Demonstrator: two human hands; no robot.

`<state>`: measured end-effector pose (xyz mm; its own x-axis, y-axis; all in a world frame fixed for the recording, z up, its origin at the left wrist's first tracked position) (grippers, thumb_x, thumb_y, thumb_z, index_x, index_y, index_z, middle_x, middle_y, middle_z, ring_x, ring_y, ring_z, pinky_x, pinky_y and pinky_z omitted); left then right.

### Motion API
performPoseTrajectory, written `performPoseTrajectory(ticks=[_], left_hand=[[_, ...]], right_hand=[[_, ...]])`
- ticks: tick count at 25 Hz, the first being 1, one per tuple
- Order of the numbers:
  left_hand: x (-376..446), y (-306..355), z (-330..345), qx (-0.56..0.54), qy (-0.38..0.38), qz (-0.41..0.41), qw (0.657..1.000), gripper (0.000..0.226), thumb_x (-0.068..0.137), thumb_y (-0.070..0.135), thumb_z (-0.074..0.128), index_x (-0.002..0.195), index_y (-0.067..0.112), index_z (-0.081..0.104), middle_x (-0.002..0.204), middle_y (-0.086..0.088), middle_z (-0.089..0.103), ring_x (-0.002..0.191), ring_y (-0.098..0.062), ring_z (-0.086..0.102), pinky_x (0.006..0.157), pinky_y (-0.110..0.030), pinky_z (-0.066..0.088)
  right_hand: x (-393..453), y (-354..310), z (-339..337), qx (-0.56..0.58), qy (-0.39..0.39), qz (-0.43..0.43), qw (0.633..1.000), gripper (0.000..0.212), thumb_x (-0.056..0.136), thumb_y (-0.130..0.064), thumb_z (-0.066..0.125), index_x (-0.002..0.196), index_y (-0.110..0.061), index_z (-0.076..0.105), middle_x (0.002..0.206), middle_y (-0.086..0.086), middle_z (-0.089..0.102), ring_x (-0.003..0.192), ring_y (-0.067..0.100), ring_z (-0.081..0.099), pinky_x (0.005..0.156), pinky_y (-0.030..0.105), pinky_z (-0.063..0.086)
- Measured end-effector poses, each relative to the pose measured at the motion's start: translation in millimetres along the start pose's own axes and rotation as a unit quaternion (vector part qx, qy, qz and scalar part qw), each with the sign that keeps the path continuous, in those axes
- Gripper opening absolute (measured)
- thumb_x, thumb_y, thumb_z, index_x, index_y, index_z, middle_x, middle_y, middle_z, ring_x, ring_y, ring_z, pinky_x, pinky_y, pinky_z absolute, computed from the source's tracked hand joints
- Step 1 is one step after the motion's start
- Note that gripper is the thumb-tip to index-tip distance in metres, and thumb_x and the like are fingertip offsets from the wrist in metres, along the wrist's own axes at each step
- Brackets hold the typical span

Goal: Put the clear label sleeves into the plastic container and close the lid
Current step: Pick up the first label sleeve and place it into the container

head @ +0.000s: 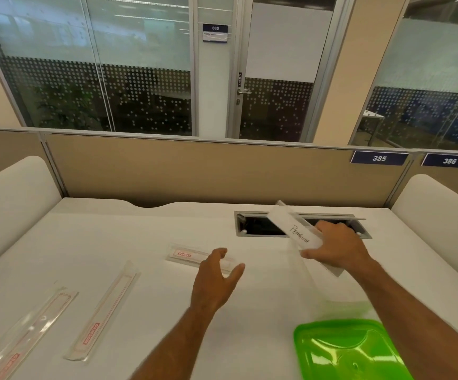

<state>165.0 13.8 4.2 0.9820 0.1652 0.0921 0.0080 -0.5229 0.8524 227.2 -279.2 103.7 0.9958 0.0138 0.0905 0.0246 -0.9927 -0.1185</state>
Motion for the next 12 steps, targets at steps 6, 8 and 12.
performPoseTrajectory(ticks=[6, 8, 12], left_hand=[[-14, -67, 70, 0.336, -0.133, 0.036, 0.932, 0.098, 0.078, 0.082, 0.032, 0.154, 0.020, 0.017, 0.165, -0.002, 0.012, 0.151, -0.023, 0.006, 0.121, -0.047, 0.003], [-19, -72, 74, 0.358, -0.101, 0.063, 0.926, 0.102, 0.076, 0.085, 0.025, 0.154, 0.019, 0.022, 0.165, -0.007, 0.013, 0.152, -0.027, 0.006, 0.117, -0.046, -0.013], [-24, -63, 75, 0.357, -0.101, 0.088, 0.924, 0.093, 0.078, 0.083, 0.031, 0.131, 0.013, 0.062, 0.142, -0.012, 0.055, 0.131, -0.032, 0.052, 0.112, -0.047, 0.000]], right_hand=[[-6, 87, 46, -0.040, -0.025, 0.183, 0.982, 0.068, 0.053, -0.061, 0.077, 0.105, -0.022, 0.056, 0.076, -0.006, 0.050, 0.070, 0.016, 0.053, 0.049, 0.022, 0.035], [-8, 95, 64, -0.053, -0.048, 0.207, 0.976, 0.062, 0.055, -0.059, 0.075, 0.101, -0.022, 0.056, 0.071, -0.007, 0.044, 0.069, 0.017, 0.053, 0.052, 0.022, 0.037], [-8, 97, 91, -0.050, -0.075, 0.215, 0.973, 0.054, 0.056, -0.056, 0.075, 0.090, -0.024, 0.047, 0.075, -0.006, 0.046, 0.079, 0.018, 0.057, 0.060, 0.026, 0.040]])
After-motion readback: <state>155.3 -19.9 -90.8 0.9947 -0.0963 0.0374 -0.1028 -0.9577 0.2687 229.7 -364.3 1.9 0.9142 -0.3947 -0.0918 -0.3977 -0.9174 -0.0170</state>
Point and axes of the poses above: each hand's wrist, its own x-axis towards the middle knuckle, its own z-axis out of the palm, y = z × x, the point moved 9 cm from there along x, towards the middle knuckle
